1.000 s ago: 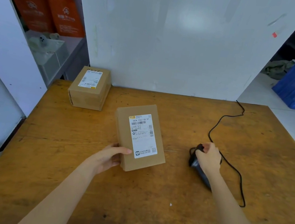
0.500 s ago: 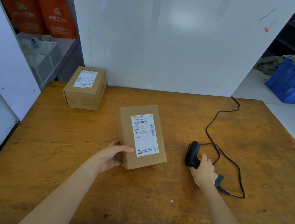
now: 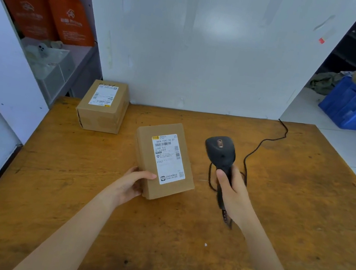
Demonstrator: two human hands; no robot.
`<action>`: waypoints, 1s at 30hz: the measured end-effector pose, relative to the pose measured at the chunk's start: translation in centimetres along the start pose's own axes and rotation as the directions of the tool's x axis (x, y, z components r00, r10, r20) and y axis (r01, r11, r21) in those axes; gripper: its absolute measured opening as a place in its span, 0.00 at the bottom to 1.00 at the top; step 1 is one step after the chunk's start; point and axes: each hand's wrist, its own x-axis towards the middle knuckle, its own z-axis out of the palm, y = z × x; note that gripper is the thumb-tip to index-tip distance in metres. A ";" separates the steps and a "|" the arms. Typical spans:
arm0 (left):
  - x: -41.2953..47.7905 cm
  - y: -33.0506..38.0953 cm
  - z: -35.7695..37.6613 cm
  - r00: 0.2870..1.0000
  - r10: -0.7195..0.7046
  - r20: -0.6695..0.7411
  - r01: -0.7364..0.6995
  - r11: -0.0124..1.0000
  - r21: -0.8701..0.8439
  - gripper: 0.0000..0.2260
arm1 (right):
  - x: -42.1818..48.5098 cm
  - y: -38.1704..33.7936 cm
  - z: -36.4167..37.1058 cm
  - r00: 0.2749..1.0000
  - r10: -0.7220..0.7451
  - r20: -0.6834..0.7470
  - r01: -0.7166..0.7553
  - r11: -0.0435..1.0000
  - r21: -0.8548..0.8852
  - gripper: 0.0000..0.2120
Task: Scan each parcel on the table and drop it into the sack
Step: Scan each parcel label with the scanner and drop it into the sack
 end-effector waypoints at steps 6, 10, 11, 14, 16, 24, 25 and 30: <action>-0.1 -0.1 -0.3 1.000 0.025 0.008 -0.025 1.000 -0.019 0.46 | -3.1 -4.6 3.1 0.947 0.015 0.320 -0.112 0.952 0.287 0.20; 0.0 -0.2 -0.5 0.999 0.035 0.027 -0.035 0.999 -0.018 0.53 | -3.9 -5.1 4.5 0.931 0.036 0.364 -0.147 0.948 0.282 0.14; 0.1 -0.2 -0.5 0.999 0.042 0.031 -0.041 0.999 -0.016 0.53 | -3.9 -5.2 4.7 0.929 0.050 0.366 -0.158 0.949 0.273 0.13; 0.1 -0.2 -0.3 0.997 0.057 0.043 -0.057 0.998 -0.016 0.50 | -4.0 -5.3 5.1 0.930 0.072 0.359 -0.161 0.961 0.224 0.11; 0.1 -0.2 0.0 0.997 0.064 0.041 -0.063 0.998 -0.018 0.47 | -4.0 -5.3 5.3 0.933 0.082 0.350 -0.163 0.964 0.209 0.10; 0.3 -0.2 0.1 0.997 0.070 0.021 -0.070 0.998 -0.008 0.46 | -3.9 -5.1 5.6 0.936 0.074 0.344 -0.153 0.966 0.209 0.16; 0.4 -0.2 0.1 0.997 0.071 0.017 -0.071 0.997 -0.004 0.45 | -3.9 -5.2 5.6 0.936 0.072 0.344 -0.153 0.965 0.213 0.18; 0.5 -0.3 0.2 0.998 0.067 0.015 -0.067 0.998 0.005 0.43 | -4.1 -5.0 5.5 0.934 0.062 0.353 -0.151 0.961 0.230 0.21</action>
